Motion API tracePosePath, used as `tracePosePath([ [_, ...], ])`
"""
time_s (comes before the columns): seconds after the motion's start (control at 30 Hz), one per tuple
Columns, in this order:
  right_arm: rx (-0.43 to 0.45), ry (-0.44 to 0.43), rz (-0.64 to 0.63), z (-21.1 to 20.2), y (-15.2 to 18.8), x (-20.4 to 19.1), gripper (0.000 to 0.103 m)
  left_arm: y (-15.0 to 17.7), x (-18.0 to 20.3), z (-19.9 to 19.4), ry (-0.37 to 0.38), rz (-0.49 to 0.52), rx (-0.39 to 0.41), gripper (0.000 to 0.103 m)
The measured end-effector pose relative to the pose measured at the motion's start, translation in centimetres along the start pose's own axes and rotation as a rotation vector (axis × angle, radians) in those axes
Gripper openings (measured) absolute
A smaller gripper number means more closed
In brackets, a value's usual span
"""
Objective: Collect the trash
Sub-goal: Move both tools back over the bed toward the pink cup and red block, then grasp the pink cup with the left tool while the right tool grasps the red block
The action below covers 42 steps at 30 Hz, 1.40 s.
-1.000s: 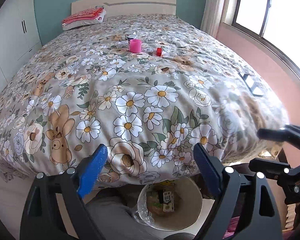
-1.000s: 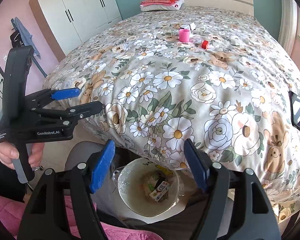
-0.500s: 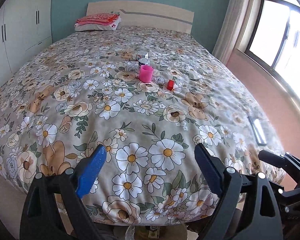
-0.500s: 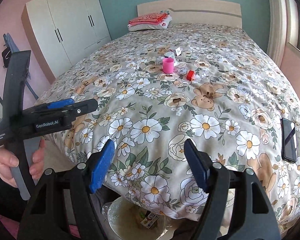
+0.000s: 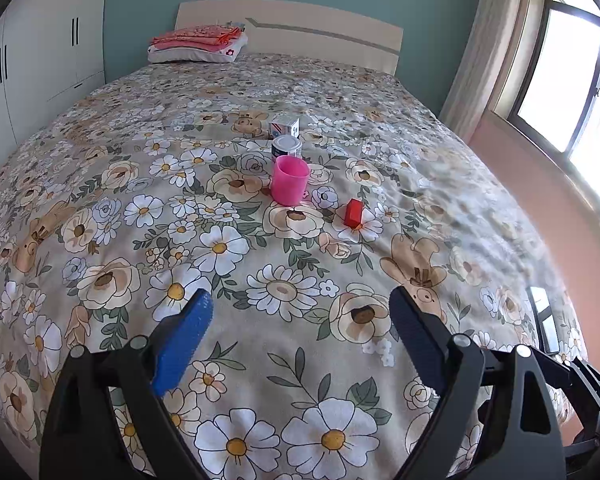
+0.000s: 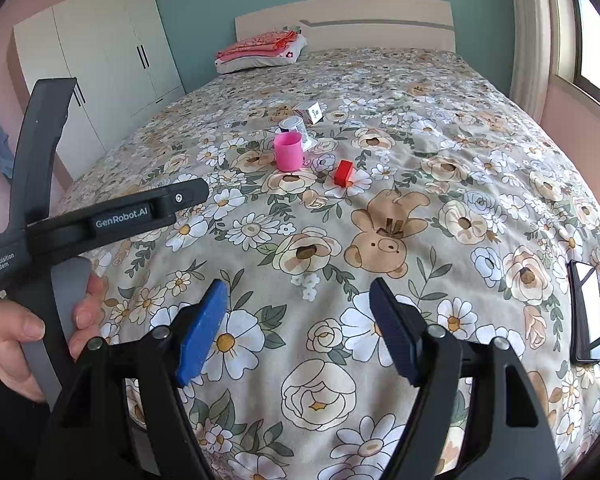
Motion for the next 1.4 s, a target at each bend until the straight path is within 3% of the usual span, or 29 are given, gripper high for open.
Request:
tracePosePath([
  [0.3, -0.033, 0.046, 0.011, 9.3, -4.2, 1.2, 0.073, -4.6, -0.7, 7.6, -0.001, -0.027, -0.014, 0.091],
  [0.67, -0.102, 0.041, 0.108, 20.1, -9.0, 3.2, 0.073, -8.4, -3.0, 17.0, 0.023, -0.101, -0.079, 0.091],
  [0.93, -0.154, 0.058, 0.155, 26.0, -11.4, 4.3, 0.073, -9.7, -3.4, 21.5, 0.040, -0.124, -0.096, 0.091],
  [1.23, -0.127, 0.086, 0.165, 29.3, -13.5, 4.4, 0.073, -10.3, -4.2, 25.5, -0.037, -0.141, -0.132, 0.091],
  [1.27, -0.118, 0.088, 0.164, 29.4, -13.6, 4.4, 0.073, -10.3, -4.4, 25.7, -0.044, -0.145, -0.133, 0.090],
  [1.33, -0.112, 0.088, 0.167, 29.6, -13.7, 4.5, 0.068, -10.3, -4.5, 26.0, -0.036, -0.149, -0.129, 0.079],
  [1.4, -0.109, 0.084, 0.186, 29.6, -13.7, 4.8, 0.060, -10.3, -4.4, 26.1, -0.012, -0.139, -0.134, 0.058],
])
Point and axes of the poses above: each gripper's, at about its wrist camera, not at the fingertips, and z roughly the way its jaws point, x to its right, y to its underside, the point moved 3 cm from there along z, roughly the way its jaws point, and after that the axes turned 7 degrees about z, right-handed, at the moved point
